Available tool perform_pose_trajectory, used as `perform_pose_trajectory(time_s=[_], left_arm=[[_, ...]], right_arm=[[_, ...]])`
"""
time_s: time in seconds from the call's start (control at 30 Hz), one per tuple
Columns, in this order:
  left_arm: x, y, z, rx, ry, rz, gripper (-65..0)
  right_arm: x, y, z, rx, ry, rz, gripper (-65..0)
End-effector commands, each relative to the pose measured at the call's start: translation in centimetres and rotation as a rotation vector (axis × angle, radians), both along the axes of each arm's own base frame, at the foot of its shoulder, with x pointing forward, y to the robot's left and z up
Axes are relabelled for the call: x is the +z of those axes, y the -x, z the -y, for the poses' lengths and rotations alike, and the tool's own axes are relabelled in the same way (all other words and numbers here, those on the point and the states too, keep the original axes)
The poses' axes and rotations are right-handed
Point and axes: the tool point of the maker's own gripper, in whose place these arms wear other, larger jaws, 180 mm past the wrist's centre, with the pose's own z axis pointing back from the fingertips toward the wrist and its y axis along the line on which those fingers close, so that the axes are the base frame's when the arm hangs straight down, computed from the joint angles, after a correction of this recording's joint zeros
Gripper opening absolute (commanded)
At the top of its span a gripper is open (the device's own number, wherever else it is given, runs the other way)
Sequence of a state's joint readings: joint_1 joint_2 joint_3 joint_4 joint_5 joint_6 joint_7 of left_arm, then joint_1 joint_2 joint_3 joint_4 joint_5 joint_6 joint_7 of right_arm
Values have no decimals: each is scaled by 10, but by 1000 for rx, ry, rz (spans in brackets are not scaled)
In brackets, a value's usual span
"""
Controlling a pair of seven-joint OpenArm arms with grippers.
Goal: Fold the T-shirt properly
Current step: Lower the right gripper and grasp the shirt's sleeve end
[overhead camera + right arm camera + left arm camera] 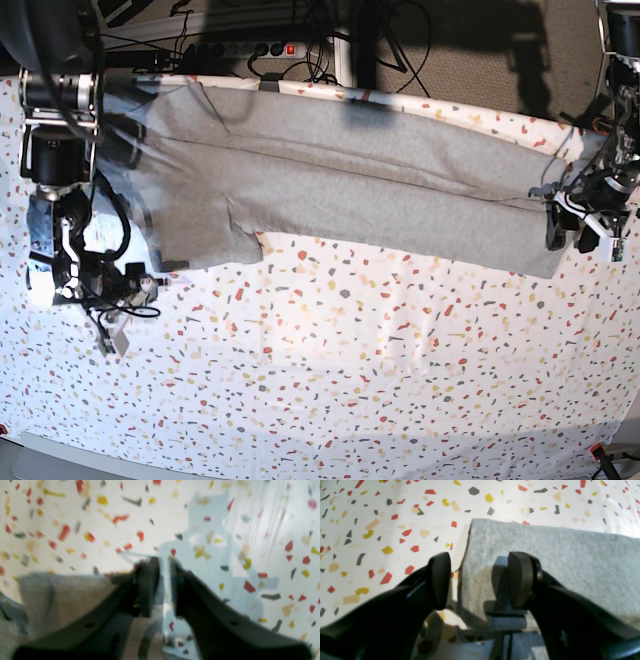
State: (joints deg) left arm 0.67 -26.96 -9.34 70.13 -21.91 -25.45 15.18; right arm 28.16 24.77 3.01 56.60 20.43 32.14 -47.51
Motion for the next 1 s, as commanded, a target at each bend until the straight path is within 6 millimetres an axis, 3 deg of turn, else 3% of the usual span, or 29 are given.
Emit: perform_pose_trajectory(time_s=[0.0, 0.03, 0.1, 0.3, 0.57, 0.8, 0.97], left_arm=[[20, -11, -7, 2, -9, 63, -298], [20, -11, -7, 2, -9, 63, -298], [20, -11, -7, 2, -9, 63, -298], [20, -11, -7, 2, -9, 63, -298], [21, -12, -7, 3, -8, 70, -298], [22, -12, -7, 3, -8, 71, -298], [22, -12, -7, 3, -8, 71, -298]], right_arm=[[22, -15, 7, -6, 1, 65, -382], [18, -13, 8, -11, -3, 56, -326], [6, -10, 11, -29, -19, 36, -287], [-33, 7, 21, -95, -68, -52, -288], [-48, 25, 7, -49, -83, -166, -289], [-57, 45, 5, -29, -66, -294, -337], [-56, 55, -12, 55, -129, -337, -441]])
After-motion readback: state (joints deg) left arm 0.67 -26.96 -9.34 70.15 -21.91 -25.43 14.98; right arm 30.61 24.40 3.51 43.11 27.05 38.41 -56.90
